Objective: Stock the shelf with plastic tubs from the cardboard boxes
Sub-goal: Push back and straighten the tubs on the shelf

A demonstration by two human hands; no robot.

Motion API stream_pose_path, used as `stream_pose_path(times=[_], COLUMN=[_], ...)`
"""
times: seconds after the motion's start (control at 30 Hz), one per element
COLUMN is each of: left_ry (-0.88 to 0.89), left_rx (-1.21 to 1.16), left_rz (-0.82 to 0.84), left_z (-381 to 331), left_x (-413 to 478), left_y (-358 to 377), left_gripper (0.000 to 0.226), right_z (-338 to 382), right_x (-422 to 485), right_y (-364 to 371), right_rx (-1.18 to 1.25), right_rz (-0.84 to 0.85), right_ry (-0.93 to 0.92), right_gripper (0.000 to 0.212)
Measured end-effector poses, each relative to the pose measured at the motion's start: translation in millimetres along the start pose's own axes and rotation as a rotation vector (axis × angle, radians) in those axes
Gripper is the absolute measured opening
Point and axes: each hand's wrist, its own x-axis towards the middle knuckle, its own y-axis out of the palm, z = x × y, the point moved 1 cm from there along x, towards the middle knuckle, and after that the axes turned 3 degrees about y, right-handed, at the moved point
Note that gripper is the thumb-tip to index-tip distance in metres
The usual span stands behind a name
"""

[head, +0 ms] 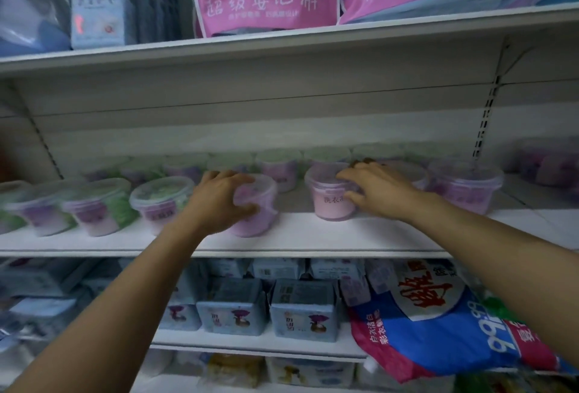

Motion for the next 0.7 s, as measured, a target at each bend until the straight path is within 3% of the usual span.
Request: stream_pose_path(times=[0.27,0.7], left_ry=[-0.065,-0.049], left_rx=[-0.256,-0.213], left_rz=[-0.032,0.045], left_z=[1.7,-19.2], left_x=[5.1,49.9], left_y=[12.6,21.0], left_gripper=[0.051,0.05], right_z=[4.7,11.5], right_x=[6.6,13.1], right_y=[9.7,12.2], right_rx=[0.069,0.013], right_rz=[-0.072,-0.05], right_ry=[-0.002,0.022], right_gripper=[0.031,0.026])
